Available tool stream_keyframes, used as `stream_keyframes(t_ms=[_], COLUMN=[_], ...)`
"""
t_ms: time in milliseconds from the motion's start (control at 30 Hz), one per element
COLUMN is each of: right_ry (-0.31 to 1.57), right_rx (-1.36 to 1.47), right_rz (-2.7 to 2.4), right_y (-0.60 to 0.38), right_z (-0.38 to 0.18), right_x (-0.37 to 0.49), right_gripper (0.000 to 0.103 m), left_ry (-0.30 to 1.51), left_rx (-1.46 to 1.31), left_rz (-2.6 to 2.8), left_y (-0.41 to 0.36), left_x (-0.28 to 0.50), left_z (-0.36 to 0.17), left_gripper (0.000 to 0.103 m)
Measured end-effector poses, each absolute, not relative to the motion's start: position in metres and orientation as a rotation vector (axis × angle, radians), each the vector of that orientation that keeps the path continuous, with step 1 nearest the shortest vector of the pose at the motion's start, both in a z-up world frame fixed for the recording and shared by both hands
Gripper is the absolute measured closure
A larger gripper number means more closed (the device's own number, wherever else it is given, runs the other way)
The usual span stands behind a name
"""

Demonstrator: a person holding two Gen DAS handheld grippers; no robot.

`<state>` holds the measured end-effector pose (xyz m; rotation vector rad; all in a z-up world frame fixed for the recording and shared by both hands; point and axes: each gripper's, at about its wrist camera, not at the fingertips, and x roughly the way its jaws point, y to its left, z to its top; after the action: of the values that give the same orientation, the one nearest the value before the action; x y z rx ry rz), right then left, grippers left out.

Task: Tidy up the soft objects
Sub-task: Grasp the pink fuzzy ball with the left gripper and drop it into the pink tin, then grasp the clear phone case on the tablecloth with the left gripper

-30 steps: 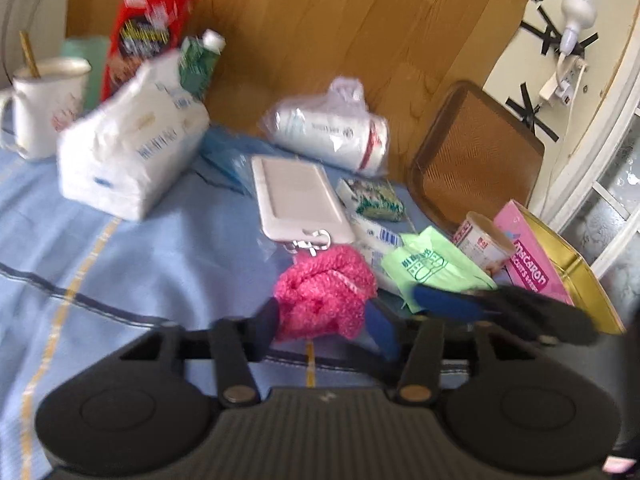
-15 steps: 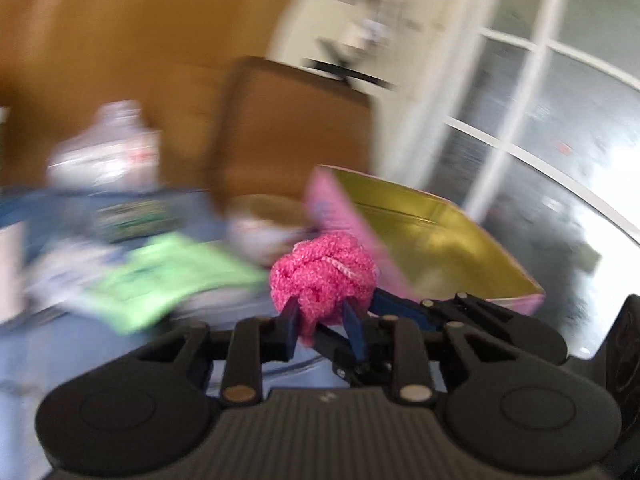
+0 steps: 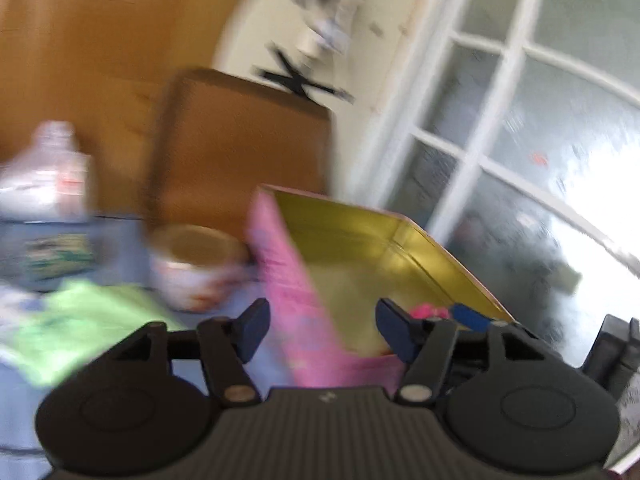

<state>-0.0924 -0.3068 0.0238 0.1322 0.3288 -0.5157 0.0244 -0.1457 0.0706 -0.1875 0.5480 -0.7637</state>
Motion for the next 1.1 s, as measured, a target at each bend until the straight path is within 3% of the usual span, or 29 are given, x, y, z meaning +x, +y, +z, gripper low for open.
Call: stream_keyframes(t_ms=[100, 267, 433, 500, 733, 800, 833, 1100], right_ry=[0.283, 0.231, 0.456, 0.550, 0.720, 0.713, 0.713, 0.706], right_rx=[0.113, 0.119, 0.158, 0.198, 0.537, 0.580, 0.579, 0.483], right_rz=[-0.497, -0.141, 0.317, 0.389, 0.360, 0.377, 0.381, 0.413], right_y=[-0.297, -0.238, -0.153, -0.131, -0.132, -0.132, -0.128, -0.129], right_z=[0.030, 0.056, 0.057, 0.047, 0.007, 0.005, 0.004, 0.005], right_x=[-0.077, -0.046, 0.039, 0.069, 0.134, 0.140, 0.133, 0.069], right_gripper=[0.007, 0.008, 0.026, 0.030, 0.027, 0.030, 0.045, 0.046], left_ry=[0.528, 0.544, 0.632, 0.658, 0.716, 0.737, 0.751, 0.767], left_rx=[-0.272, -0.424, -0.652, -0.690, -0.696, -0.685, -0.675, -0.582], left_rz=[-0.622, -0.310, -0.183, -0.213, -0.203, -0.216, -0.230, -0.358], left_y=[-0.068, 0.053, 0.130, 0.136, 0.124, 0.116, 0.114, 0.086], left_x=[0.024, 0.024, 0.041, 0.055, 0.094, 0.095, 0.092, 0.026], left_z=[0.062, 0.032, 0.002, -0.001, -0.017, -0.017, -0.019, -0.018], left_gripper=[0.038, 0.046, 0.056, 0.056, 0.057, 0.077, 0.080, 0.079])
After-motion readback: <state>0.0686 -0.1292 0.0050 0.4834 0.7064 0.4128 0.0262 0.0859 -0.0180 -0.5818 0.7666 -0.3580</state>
